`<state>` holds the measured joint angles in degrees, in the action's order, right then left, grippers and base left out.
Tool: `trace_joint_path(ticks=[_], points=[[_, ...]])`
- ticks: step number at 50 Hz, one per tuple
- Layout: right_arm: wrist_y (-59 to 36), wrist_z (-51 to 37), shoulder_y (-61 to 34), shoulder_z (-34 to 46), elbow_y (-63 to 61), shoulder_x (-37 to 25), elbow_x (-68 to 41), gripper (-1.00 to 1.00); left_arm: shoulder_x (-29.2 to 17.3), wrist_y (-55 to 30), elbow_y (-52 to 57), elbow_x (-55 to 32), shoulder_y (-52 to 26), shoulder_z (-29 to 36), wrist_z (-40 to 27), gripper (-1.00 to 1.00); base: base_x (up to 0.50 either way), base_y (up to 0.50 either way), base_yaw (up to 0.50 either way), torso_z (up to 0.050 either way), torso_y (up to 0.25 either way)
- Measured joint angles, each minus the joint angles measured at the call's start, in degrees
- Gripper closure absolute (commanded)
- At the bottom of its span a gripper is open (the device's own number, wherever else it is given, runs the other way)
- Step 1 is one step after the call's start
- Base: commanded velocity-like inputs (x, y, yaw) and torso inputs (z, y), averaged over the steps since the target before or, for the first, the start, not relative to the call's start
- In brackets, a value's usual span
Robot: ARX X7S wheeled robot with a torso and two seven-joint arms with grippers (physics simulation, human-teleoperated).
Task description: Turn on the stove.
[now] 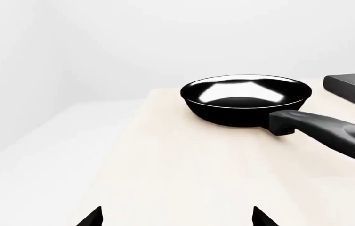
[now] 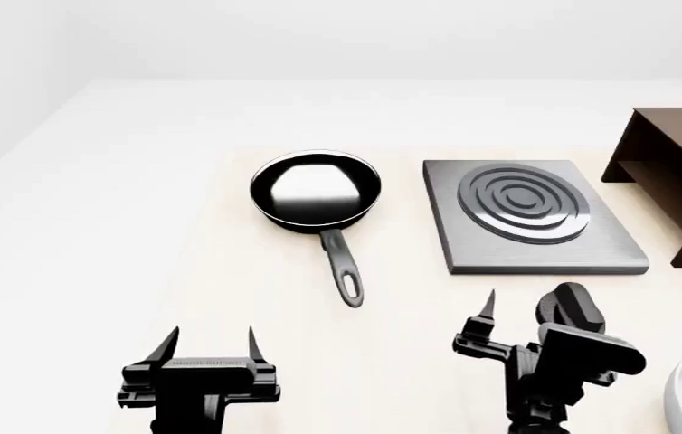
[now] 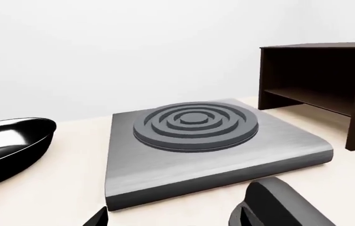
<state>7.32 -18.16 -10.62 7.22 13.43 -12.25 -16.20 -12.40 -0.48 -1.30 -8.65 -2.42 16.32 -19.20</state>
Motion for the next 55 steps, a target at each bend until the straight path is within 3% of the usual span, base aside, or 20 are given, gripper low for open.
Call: trace_joint_path(ticks=[55], points=[[6.4,2.0,-8.9,-1.7,20.4,0.6,-2.2,-1.0,-0.9,1.0,-0.9,-1.0,-0.5,1.3,-1.0,-1.0,0.0,0.0,0.0,0.0,0.0]])
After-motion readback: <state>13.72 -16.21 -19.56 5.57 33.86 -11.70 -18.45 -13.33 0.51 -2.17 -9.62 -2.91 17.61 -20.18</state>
